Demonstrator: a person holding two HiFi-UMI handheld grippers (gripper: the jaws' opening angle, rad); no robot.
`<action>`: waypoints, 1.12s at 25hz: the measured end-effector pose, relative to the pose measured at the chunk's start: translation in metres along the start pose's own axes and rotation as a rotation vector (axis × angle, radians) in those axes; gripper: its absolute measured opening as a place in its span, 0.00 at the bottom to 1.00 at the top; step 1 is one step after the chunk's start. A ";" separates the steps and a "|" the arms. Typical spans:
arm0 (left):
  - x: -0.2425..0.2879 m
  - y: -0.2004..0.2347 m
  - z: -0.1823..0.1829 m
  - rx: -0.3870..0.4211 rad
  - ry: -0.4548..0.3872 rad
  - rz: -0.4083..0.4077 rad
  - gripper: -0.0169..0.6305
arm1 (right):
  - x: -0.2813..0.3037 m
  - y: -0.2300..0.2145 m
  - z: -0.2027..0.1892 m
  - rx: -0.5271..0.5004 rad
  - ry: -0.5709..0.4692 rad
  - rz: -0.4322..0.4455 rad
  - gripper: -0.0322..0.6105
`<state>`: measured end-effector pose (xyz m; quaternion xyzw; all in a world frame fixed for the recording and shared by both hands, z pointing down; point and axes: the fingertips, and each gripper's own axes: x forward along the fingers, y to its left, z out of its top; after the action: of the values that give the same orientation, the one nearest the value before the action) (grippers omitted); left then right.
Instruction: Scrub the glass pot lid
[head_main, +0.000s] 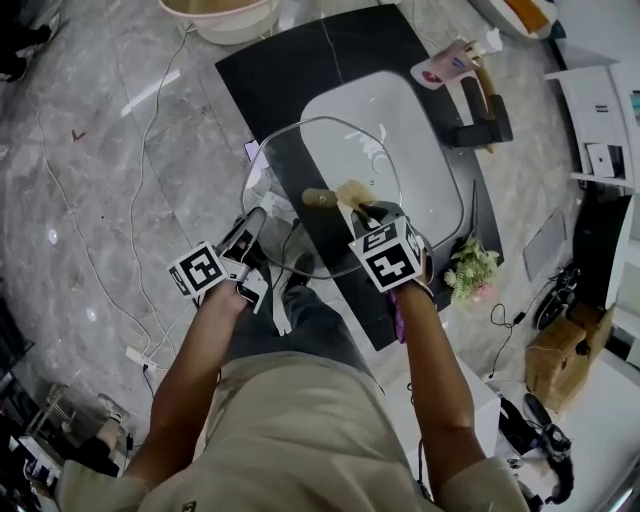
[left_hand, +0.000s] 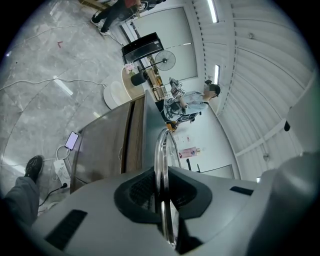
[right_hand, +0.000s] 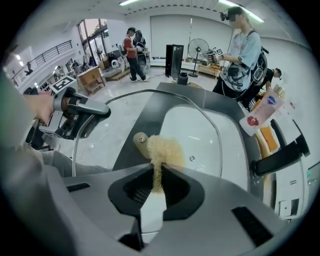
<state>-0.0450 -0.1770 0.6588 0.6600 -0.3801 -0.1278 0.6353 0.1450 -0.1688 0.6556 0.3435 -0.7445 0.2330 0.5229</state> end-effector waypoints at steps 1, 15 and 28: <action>-0.001 -0.001 0.000 -0.004 0.000 -0.007 0.10 | -0.001 0.000 0.000 0.003 -0.002 0.000 0.11; -0.019 -0.019 0.001 0.120 0.069 -0.067 0.36 | -0.029 -0.004 0.007 0.075 -0.075 -0.020 0.11; -0.098 -0.103 0.063 0.511 -0.048 -0.049 0.33 | -0.132 -0.012 0.046 0.081 -0.386 -0.081 0.11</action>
<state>-0.1176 -0.1691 0.5215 0.8048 -0.3991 -0.0587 0.4354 0.1545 -0.1733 0.5157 0.4323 -0.8064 0.1716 0.3652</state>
